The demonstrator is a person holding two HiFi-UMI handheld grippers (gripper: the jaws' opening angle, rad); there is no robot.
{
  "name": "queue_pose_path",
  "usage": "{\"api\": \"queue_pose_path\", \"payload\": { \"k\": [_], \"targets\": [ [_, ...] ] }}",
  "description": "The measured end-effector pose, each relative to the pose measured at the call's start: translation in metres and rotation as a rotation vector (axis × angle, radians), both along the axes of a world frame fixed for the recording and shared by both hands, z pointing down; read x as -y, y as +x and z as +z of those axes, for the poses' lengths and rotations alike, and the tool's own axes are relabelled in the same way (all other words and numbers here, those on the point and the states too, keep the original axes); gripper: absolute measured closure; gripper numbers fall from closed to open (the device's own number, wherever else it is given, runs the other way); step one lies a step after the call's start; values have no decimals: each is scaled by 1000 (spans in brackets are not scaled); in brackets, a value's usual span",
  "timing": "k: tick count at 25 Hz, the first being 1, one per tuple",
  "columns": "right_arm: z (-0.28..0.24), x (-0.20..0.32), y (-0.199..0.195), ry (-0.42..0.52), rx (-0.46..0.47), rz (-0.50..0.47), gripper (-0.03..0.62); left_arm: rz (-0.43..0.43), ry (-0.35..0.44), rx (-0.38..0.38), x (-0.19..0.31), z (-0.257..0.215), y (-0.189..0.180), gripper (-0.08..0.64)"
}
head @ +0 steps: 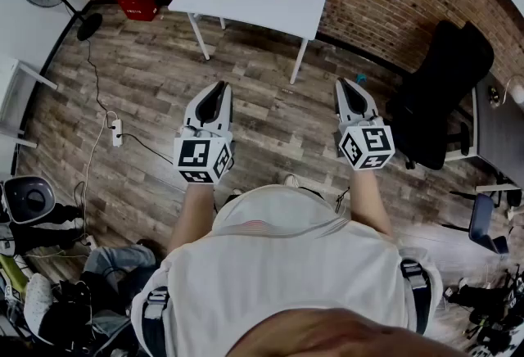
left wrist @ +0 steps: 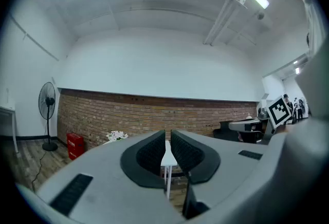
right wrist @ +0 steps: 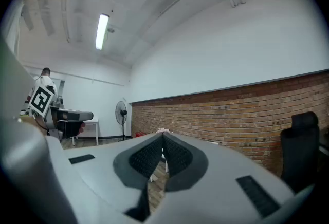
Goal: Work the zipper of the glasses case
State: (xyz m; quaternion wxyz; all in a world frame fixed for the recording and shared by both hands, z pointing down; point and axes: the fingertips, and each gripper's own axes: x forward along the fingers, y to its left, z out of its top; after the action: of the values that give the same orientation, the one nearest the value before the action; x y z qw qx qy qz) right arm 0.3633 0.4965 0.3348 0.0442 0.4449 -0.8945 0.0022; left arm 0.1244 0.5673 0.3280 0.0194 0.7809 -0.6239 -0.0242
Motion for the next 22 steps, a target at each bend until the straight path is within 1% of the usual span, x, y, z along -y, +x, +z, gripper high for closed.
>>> {"api": "queue_pose_path", "payload": {
  "k": [11,15,17,20,22],
  "targets": [
    [11,-7,-37,-18,-13,-31,540,-16,-22,4,-14,8,-33,518],
    [17,-9,-56,-26,-23,-38,540,-24,-30,1,-18,13,-51,518],
    [20,-9,-66,-33,-7,-33,540,-24,-36,-1,-20,15,-62,518],
    [24,-13,-79,-44,46,-18,540,-20,-43,-2,-27,21,-77,518],
    [31,-16,-92,-55,54,-11,540,-17,-52,-3,-31,28,-90,518]
  ]
}}
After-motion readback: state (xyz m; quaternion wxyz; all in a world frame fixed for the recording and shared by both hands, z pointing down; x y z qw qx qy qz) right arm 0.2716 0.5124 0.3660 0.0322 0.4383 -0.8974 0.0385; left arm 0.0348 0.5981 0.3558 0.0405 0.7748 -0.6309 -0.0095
